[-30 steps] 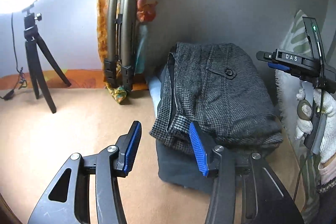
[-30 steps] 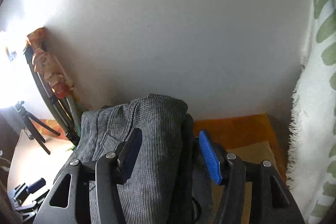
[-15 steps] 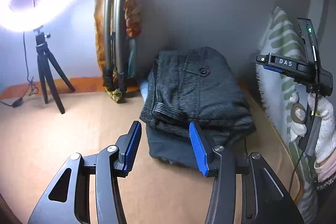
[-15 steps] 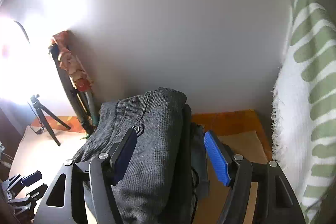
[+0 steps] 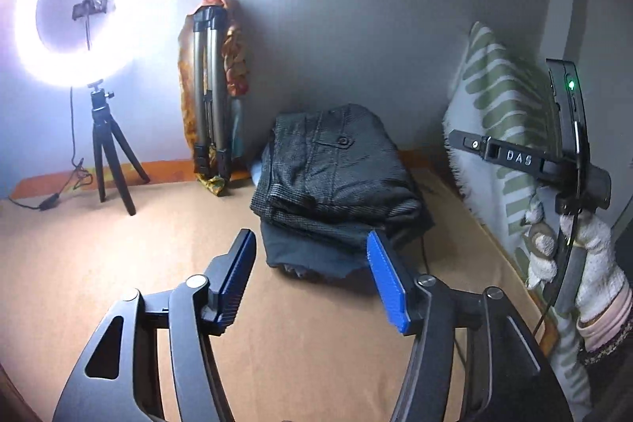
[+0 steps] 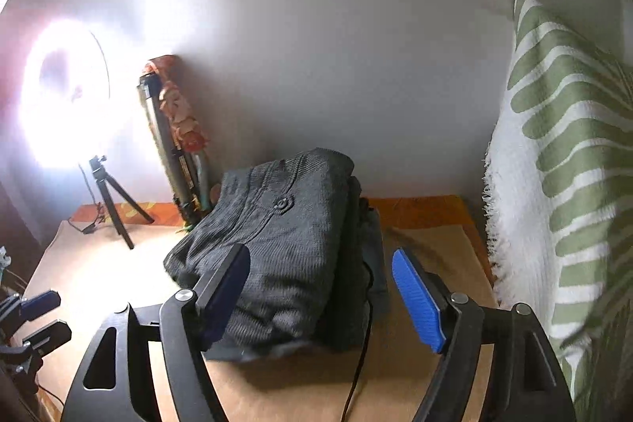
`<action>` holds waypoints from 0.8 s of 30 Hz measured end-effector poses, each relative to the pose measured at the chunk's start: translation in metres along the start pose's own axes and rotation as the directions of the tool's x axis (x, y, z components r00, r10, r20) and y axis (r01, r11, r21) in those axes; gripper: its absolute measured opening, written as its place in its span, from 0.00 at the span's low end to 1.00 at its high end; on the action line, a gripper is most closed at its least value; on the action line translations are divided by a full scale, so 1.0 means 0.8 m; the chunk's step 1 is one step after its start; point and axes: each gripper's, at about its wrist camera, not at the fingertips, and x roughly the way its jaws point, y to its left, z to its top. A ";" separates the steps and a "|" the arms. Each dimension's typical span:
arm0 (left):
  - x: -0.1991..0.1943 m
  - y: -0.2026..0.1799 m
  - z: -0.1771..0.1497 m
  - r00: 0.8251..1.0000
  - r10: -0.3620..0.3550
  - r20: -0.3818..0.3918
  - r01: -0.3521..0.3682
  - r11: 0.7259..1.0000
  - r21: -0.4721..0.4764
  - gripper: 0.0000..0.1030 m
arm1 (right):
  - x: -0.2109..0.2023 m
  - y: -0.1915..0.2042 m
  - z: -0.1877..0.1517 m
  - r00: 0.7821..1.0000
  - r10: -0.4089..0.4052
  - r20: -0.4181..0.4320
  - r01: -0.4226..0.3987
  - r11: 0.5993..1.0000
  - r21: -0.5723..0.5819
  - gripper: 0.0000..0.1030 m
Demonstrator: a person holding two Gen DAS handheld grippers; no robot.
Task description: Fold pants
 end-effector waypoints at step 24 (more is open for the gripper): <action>-0.081 0.018 -0.058 1.000 0.003 0.030 -0.004 1.000 0.027 0.68 | -0.109 0.075 -0.082 0.994 -0.060 0.089 0.063 0.998 -0.026 0.92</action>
